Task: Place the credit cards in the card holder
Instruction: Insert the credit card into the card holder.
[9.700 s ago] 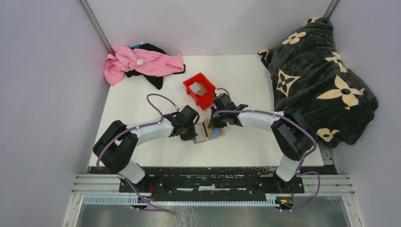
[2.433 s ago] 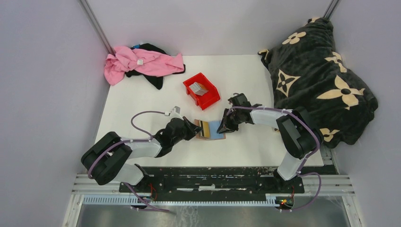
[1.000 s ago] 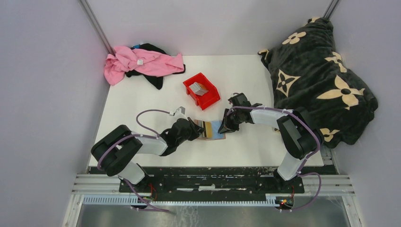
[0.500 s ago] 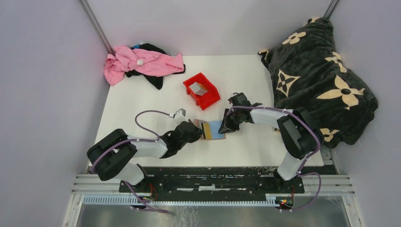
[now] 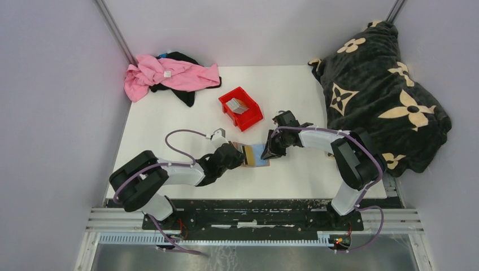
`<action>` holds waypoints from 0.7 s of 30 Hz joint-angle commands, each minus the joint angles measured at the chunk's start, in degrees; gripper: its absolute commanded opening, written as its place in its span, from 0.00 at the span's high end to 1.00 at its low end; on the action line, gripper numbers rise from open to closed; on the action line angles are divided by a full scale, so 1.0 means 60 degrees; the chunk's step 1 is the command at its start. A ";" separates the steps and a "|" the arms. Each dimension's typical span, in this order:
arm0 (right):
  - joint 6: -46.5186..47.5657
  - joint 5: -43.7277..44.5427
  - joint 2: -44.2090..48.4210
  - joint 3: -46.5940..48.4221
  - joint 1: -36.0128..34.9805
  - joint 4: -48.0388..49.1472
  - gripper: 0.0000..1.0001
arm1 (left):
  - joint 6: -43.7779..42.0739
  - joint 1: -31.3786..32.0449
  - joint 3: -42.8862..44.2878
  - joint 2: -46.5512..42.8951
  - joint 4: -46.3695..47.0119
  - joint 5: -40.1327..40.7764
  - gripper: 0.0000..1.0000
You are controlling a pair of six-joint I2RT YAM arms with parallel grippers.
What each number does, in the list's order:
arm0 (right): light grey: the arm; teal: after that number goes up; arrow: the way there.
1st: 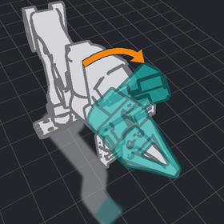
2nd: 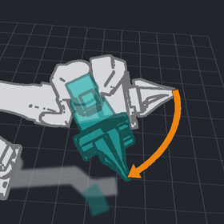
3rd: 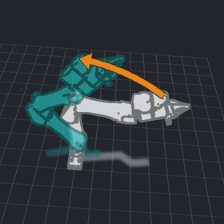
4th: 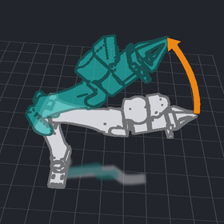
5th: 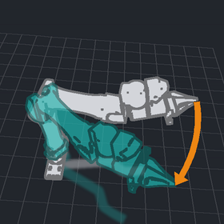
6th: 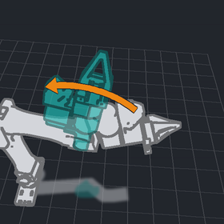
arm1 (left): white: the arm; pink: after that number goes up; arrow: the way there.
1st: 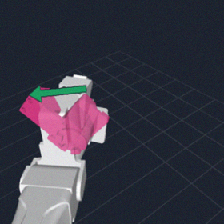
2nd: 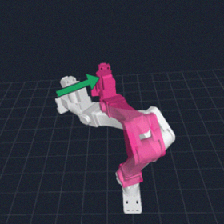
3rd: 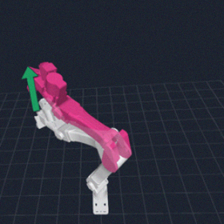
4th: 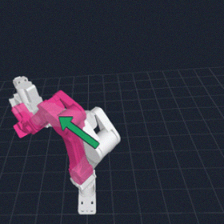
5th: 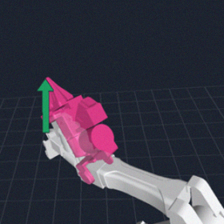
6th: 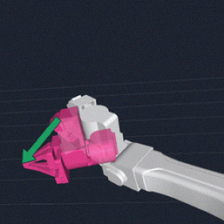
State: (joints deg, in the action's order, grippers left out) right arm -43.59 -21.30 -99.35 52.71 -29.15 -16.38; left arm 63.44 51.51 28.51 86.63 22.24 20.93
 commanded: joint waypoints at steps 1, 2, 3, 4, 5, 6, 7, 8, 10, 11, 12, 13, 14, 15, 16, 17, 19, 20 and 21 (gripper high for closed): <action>0.0250 0.0618 0.0128 0.0147 -0.0002 -0.0375 0.77 | 0.0015 0.0053 0.0294 0.0450 -0.0636 0.0199 0.97; 0.0260 0.0618 0.0127 0.0156 0.0000 -0.0388 0.77 | 0.0014 0.0045 0.0346 0.0495 -0.0657 0.0170 0.97; 0.0267 0.0606 0.0134 0.0172 0.0001 -0.0402 0.77 | 0.0005 0.0049 0.0371 0.0524 -0.0659 0.0142 0.97; 0.0282 0.0606 0.0135 0.0172 -0.0005 -0.0415 0.77 | 0.0011 0.0059 0.0389 0.0562 -0.0660 0.0121 0.97; 0.0286 0.0606 0.0130 0.0170 -0.0004 -0.0419 0.77 | 0.0015 0.0058 0.0397 0.0584 -0.0660 0.0105 0.97; 0.0299 0.0613 0.0146 0.0168 0.0004 -0.0412 0.77 | 0.0003 0.0064 0.0414 0.0610 -0.0660 0.0083 0.97; 0.0307 0.0619 0.0165 0.0166 0.0003 -0.0431 0.77 | -0.0014 0.0066 0.0451 0.0663 -0.0660 0.0053 0.97; 0.0322 0.0613 0.0168 0.0171 0.0003 -0.0444 0.77 | -0.0039 0.0067 0.0480 0.0695 -0.0660 0.0012 0.97; 0.0349 0.0633 0.0185 0.0183 -0.0005 -0.0463 0.77 | -0.0161 0.0069 0.0560 0.0808 -0.0647 -0.0132 0.97; 0.0366 0.0646 0.0195 0.0190 -0.0002 -0.0474 0.77 | -0.0239 0.0071 0.0614 0.0889 -0.0638 -0.0229 0.97; 0.0366 0.0649 0.0185 0.0181 -0.0001 -0.0477 0.77 | -0.0308 0.0063 0.0668 0.0961 -0.0600 -0.0334 0.97; 0.0377 0.0642 0.0191 0.0202 -0.0001 -0.0478 0.77 | -0.0382 0.0068 0.0719 0.1057 -0.0550 -0.0511 0.97; 0.0373 0.0656 0.0192 0.0209 0.0007 -0.0481 0.77 | -0.0465 0.0067 0.0791 0.1201 -0.0518 -0.0639 0.97; 0.0380 0.0663 0.0196 0.0208 0.0008 -0.0478 0.77 | -0.0535 0.0061 0.0839 0.1283 -0.0514 -0.0751 0.97; 0.0384 0.0664 0.0198 0.0211 -0.0001 -0.0481 0.77 | -0.0544 0.0073 0.0865 0.1353 -0.0506 -0.0853 0.97; 0.0389 0.0664 0.0209 0.0213 0.0008 -0.0489 0.77 | -0.0560 0.0066 0.0861 0.1415 -0.0448 -0.0941 0.97; 0.0403 0.0677 0.0224 0.0234 0.0002 -0.0492 0.77 | -0.0623 0.0069 0.0907 0.1540 -0.0397 -0.1131 0.97; 0.0409 0.0679 0.0225 0.0234 0.0006 -0.0505 0.77 | -0.0627 0.0072 0.0927 0.1594 -0.0383 -0.1198 0.97; 0.0410 0.0679 0.0225 0.0241 0.0009 -0.0507 0.77 | -0.0647 0.0064 0.0962 0.1654 -0.0382 -0.1257 0.97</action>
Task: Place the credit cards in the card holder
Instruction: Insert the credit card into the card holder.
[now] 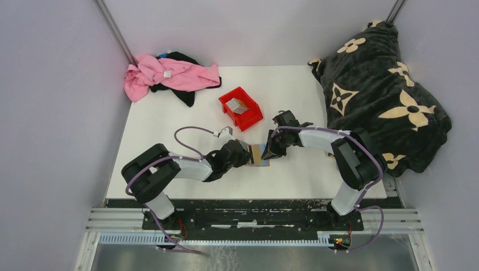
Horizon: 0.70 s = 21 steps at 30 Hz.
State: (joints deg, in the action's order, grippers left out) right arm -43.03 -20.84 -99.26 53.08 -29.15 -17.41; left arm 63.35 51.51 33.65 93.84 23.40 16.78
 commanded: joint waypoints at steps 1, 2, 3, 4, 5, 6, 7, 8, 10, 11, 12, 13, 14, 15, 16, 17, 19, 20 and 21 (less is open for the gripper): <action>0.0319 0.0595 0.0200 0.0183 0.0002 -0.0336 0.77 | -0.0692 0.0070 0.0176 0.0514 -0.0574 -0.0633 0.97; 0.0329 0.0601 0.0208 0.0192 0.0004 -0.0336 0.77 | -0.0749 0.0071 0.0240 0.0575 -0.0578 -0.0705 0.97; 0.0341 0.0610 0.0221 0.0203 0.0007 -0.0356 0.77 | -0.0822 0.0071 0.0312 0.0636 -0.0582 -0.0769 0.97; 0.0375 0.0616 0.0243 0.0222 -0.0002 -0.0375 0.77 | -0.0891 0.0065 0.0398 0.0691 -0.0588 -0.0836 0.97; 0.0398 0.0628 0.0248 0.0245 -0.0005 -0.0403 0.77 | -0.0960 0.0070 0.0475 0.0758 -0.0615 -0.0903 0.97; 0.0443 0.0642 0.0274 0.0260 0.0005 -0.0450 0.77 | -0.1024 0.0062 0.0570 0.0809 -0.0680 -0.0939 0.97; 0.0505 0.0677 0.0307 0.0310 0.0003 -0.0508 0.77 | -0.1089 0.0070 0.0703 0.0837 -0.0804 -0.0930 0.95; 0.0570 0.0718 0.0355 0.0349 -0.0004 -0.0562 0.76 | -0.1135 0.0063 0.0769 0.0846 -0.0911 -0.0904 0.93; 0.0699 0.0818 0.0457 0.0478 0.0000 -0.0730 0.76 | -0.1257 0.0063 0.0859 0.0766 -0.1115 -0.0835 0.85; 0.0774 0.0866 0.0516 0.0535 0.0001 -0.0817 0.75 | -0.1314 0.0063 0.0897 0.0722 -0.1193 -0.0815 0.82; 0.0852 0.0938 0.0551 0.0617 -0.0005 -0.0894 0.74 | -0.1348 0.0061 0.0927 0.0669 -0.1291 -0.0787 0.79; 0.0930 0.0990 0.0594 0.0691 -0.0013 -0.0986 0.73 | -0.1382 0.0066 0.0956 0.0613 -0.1395 -0.0752 0.76; 0.1000 0.1041 0.0649 0.0796 -0.0014 -0.1080 0.73 | -0.1417 0.0059 0.0991 0.0578 -0.1497 -0.0722 0.73; 0.1069 0.1086 0.0694 0.0899 -0.0008 -0.1163 0.72 | -0.1449 0.0066 0.1029 0.0532 -0.1596 -0.0696 0.70; 0.1151 0.1131 0.0741 0.0987 -0.0011 -0.1258 0.72 | -0.1490 0.0059 0.1083 0.0488 -0.1707 -0.0677 0.68; 0.1231 0.1192 0.0764 0.1097 -0.0025 -0.1367 0.71 | -0.1535 0.0066 0.1130 0.0453 -0.1833 -0.0660 0.65; 0.1438 0.1332 0.0845 0.1313 -0.0044 -0.1580 0.70 | -0.1591 0.0070 0.1173 0.0297 -0.2052 -0.0556 0.61; 0.1532 0.1406 0.0898 0.1419 -0.0063 -0.1672 0.69 | -0.1570 0.0060 0.1174 0.0189 -0.2184 -0.0447 0.59; 0.1619 0.1483 0.0936 0.1541 -0.0086 -0.1783 0.68 | -0.1589 0.0064 0.1174 0.0058 -0.2294 -0.0309 0.56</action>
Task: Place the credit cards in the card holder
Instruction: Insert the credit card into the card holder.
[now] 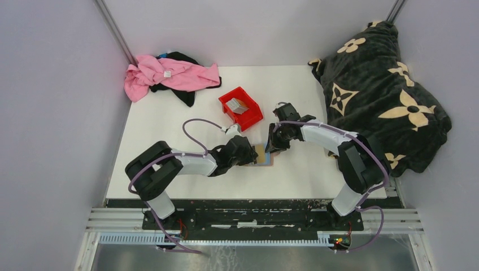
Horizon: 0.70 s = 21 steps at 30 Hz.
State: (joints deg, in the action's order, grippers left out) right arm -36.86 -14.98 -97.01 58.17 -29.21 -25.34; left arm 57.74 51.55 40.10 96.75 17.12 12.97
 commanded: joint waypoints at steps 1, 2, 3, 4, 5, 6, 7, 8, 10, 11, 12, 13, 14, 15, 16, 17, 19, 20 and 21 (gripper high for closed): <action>0.0687 0.0553 0.0589 0.0804 -0.0100 -0.0555 0.66 | -0.0672 0.0064 0.0088 -0.0601 -0.1388 0.0460 0.55; 0.0770 0.0599 0.0609 0.0939 -0.0130 -0.0665 0.65 | -0.0729 0.0056 0.0093 -0.0717 -0.1446 0.0552 0.54; 0.0874 0.0627 0.0617 0.1071 -0.0164 -0.0767 0.64 | -0.0795 0.0063 0.0110 -0.0810 -0.1523 0.0625 0.54; 0.0971 0.0647 0.0625 0.1196 -0.0177 -0.0863 0.64 | -0.0834 0.0045 0.0137 -0.0904 -0.1602 0.0736 0.53; 0.1068 0.0699 0.0628 0.1332 -0.0214 -0.0927 0.63 | -0.0890 0.0050 0.0163 -0.0984 -0.1652 0.0800 0.53; 0.1171 0.0743 0.0647 0.1461 -0.0242 -0.0965 0.62 | -0.0936 0.0053 0.0203 -0.1038 -0.1730 0.0865 0.53; 0.1276 0.0846 0.0675 0.1585 -0.0256 -0.1024 0.61 | -0.0982 0.0051 0.0233 -0.1092 -0.1807 0.0961 0.53; 0.1364 0.0998 0.0677 0.1709 -0.0284 -0.1140 0.61 | -0.1026 0.0051 0.0244 -0.1119 -0.1859 0.1039 0.53; 0.1506 0.1189 0.0608 0.1977 -0.0299 -0.1396 0.60 | -0.1098 0.0049 0.0260 -0.1150 -0.1873 0.1173 0.53; 0.1514 0.1231 0.0584 0.2018 -0.0315 -0.1461 0.60 | -0.1141 0.0056 0.0281 -0.1154 -0.1891 0.1221 0.54; 0.1483 0.1288 0.0563 0.2021 -0.0304 -0.1489 0.60 | -0.1165 0.0042 0.0302 -0.1156 -0.1919 0.1302 0.54; 0.1438 0.1326 0.0529 0.1988 -0.0310 -0.1537 0.61 | -0.1170 0.0043 0.0317 -0.1173 -0.1930 0.1371 0.55; 0.1392 0.1351 0.0508 0.1946 -0.0303 -0.1546 0.61 | -0.1170 0.0048 0.0332 -0.1180 -0.1944 0.1456 0.55; 0.1351 0.1336 0.0489 0.1885 -0.0312 -0.1529 0.61 | -0.1181 0.0047 0.0341 -0.1201 -0.1942 0.1555 0.56; 0.1329 0.1316 0.0463 0.1829 -0.0329 -0.1496 0.62 | -0.1197 0.0043 0.0355 -0.1213 -0.1942 0.1646 0.57; 0.1318 0.1319 0.0438 0.1776 -0.0331 -0.1477 0.62 | -0.1199 0.0039 0.0374 -0.1236 -0.1946 0.1767 0.59; 0.1285 0.1393 0.0408 0.1677 -0.0345 -0.1476 0.64 | -0.1246 0.0043 0.0416 -0.1228 -0.1926 0.1949 0.63; 0.1279 0.1398 0.0383 0.1630 -0.0342 -0.1475 0.65 | -0.1288 0.0045 0.0459 -0.1206 -0.1905 0.2010 0.64; 0.1267 0.1387 0.0345 0.1597 -0.0346 -0.1462 0.66 | -0.1354 0.0039 0.0520 -0.1148 -0.1904 0.2049 0.65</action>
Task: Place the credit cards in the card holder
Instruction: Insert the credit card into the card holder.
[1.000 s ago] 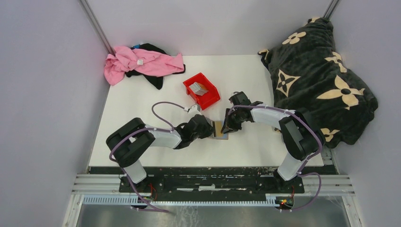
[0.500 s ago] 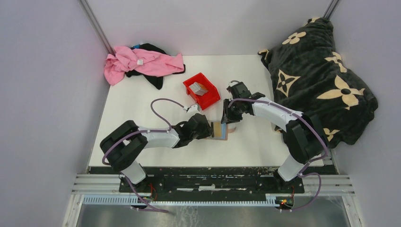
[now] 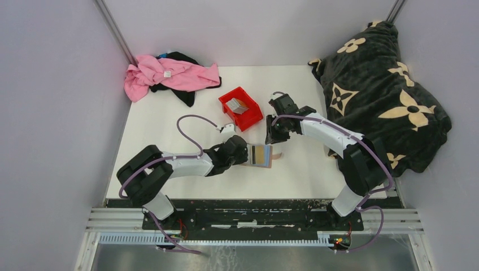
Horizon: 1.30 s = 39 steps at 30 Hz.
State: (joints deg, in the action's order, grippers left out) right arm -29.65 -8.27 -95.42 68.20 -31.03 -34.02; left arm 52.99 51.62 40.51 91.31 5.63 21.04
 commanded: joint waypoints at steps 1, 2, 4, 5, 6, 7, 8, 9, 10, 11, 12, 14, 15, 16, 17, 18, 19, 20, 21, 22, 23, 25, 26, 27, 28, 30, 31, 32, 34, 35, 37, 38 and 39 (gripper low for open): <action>0.0064 0.0259 0.0045 -0.0105 -0.0051 -0.0003 0.68 | -0.0624 0.0026 0.0528 -0.0184 -0.0010 0.0732 0.66; 0.0064 0.0252 0.0008 -0.0147 -0.0056 0.0021 0.69 | -0.0692 0.0027 0.0605 -0.0104 -0.0042 0.0748 0.67; 0.0062 0.0226 -0.0093 -0.0206 -0.0071 0.0034 0.72 | -0.0796 0.0036 0.0761 0.0053 -0.0116 0.0756 0.69; 0.0063 0.0222 -0.0159 -0.0224 -0.0084 0.0031 0.75 | -0.0849 0.0027 0.0819 0.0113 -0.0138 0.0749 0.70; 0.0078 0.0209 -0.0215 -0.0233 -0.0087 0.0030 0.76 | -0.0871 0.0026 0.0870 0.0188 -0.0177 0.0751 0.71; 0.0076 0.0207 -0.0262 -0.0255 -0.0082 0.0019 0.78 | -0.0897 0.0035 0.0910 0.0254 -0.0189 0.0711 0.72; 0.0078 0.0218 -0.0301 -0.0272 -0.0087 0.0016 0.80 | -0.0917 0.0034 0.0946 0.0297 -0.0198 0.0689 0.72; 0.0091 0.0221 -0.0337 -0.0307 -0.0093 0.0016 0.82 | -0.0946 0.0036 0.0985 0.0365 -0.0214 0.0642 0.73; 0.0093 0.0233 -0.0375 -0.0348 -0.0095 0.0014 0.83 | -0.0971 0.0030 0.1027 0.0439 -0.0230 0.0585 0.74; 0.0093 0.0247 -0.0414 -0.0393 -0.0109 0.0028 0.84 | -0.0990 0.0037 0.1067 0.0518 -0.0254 0.0524 0.74; 0.0093 0.0258 -0.0439 -0.0439 -0.0116 0.0030 0.86 | -0.1018 0.0043 0.1101 0.0583 -0.0263 0.0471 0.75; 0.0120 0.0265 -0.0533 -0.0501 -0.0116 0.0030 0.88 | -0.1024 0.0042 0.1160 0.0716 -0.0311 0.0397 0.77; 0.0122 0.0269 -0.0579 -0.0526 -0.0110 0.0029 0.88 | -0.1024 0.0042 0.1184 0.0785 -0.0332 0.0366 0.78; 0.0131 0.0266 -0.0630 -0.0548 -0.0107 0.0030 0.88 | -0.1028 0.0040 0.1196 0.0845 -0.0346 0.0349 0.79; 0.0129 0.0266 -0.0657 -0.0570 -0.0109 0.0043 0.89 | -0.1038 0.0051 0.1214 0.0914 -0.0383 0.0336 0.79; 0.0136 0.0273 -0.0697 -0.0579 -0.0107 0.0056 0.89 | -0.1039 0.0047 0.1233 0.0969 -0.0394 0.0312 0.80; 0.0148 0.0268 -0.0725 -0.0602 -0.0105 0.0067 0.90 | -0.1068 0.0045 0.1255 0.1014 -0.0409 0.0296 0.81; 0.0149 0.0253 -0.0756 -0.0612 -0.0116 0.0061 0.90 | -0.1079 0.0053 0.1278 0.1068 -0.0414 0.0270 0.82; 0.0151 0.0255 -0.0790 -0.0639 -0.0115 0.0073 0.90 | -0.1108 0.0045 0.1301 0.1115 -0.0422 0.0253 0.82; 0.0151 0.0251 -0.0829 -0.0653 -0.0104 0.0081 0.90 | -0.1123 0.0050 0.1337 0.1170 -0.0432 0.0225 0.82; 0.0164 0.0244 -0.0861 -0.0649 -0.0114 0.0088 0.90 | -0.1137 0.0047 0.1371 0.1217 -0.0437 0.0205 0.82; 0.0173 0.0219 -0.0919 -0.0667 -0.0108 0.0103 0.90 | -0.1169 0.0042 0.1426 0.1298 -0.0438 0.0166 0.83; 0.0180 0.0208 -0.0955 -0.0662 -0.0109 0.0116 0.90 | -0.1191 0.0042 0.1450 0.1316 -0.0425 0.0150 0.83; 0.0181 0.0200 -0.0981 -0.0651 -0.0111 0.0118 0.90 | -0.1210 0.0049 0.1484 0.1331 -0.0405 0.0135 0.83; 0.0181 0.0193 -0.1006 -0.0642 -0.0114 0.0129 0.91 | -0.1245 0.0054 0.1514 0.1356 -0.0370 0.0098 0.83; 0.0173 0.0164 -0.1055 -0.0607 -0.0116 0.0133 0.91 | -0.1321 0.0053 0.1576 0.1408 -0.0335 0.0017 0.83; 0.0180 0.0138 -0.1101 -0.0583 -0.0105 0.0144 0.91 | -0.1356 0.0054 0.1588 0.1436 -0.0266 -0.0069 0.83; 0.0181 0.0138 -0.1135 -0.0566 -0.0112 0.0147 0.91 | -0.1372 0.0055 0.1582 0.1437 -0.0186 -0.0149 0.83; 0.0181 0.0120 -0.1189 -0.0513 -0.0131 0.0148 0.91 | -0.1404 0.0068 0.1583 0.1478 -0.0048 -0.0277 0.83; 0.0181 0.0123 -0.1203 -0.0493 -0.0139 0.0135 0.91 | -0.1412 0.0060 0.1570 0.1503 0.0023 -0.0354 0.83; 0.0188 0.0121 -0.1220 -0.0476 -0.0141 0.0133 0.91 | -0.1447 0.0056 0.1594 0.1565 0.0118 -0.0484 0.83; 0.0195 0.0132 -0.1239 -0.0461 -0.0144 0.0122 0.91 | -0.1462 0.0064 0.1610 0.1589 0.0155 -0.0532 0.83; 0.0206 0.0133 -0.1249 -0.0448 -0.0153 0.0108 0.91 | -0.1484 0.0056 0.1621 0.1616 0.0180 -0.0564 0.83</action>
State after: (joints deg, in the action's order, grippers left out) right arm -29.15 -7.53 -102.61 64.36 -31.53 -34.30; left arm 47.00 51.62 48.64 99.63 4.58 20.14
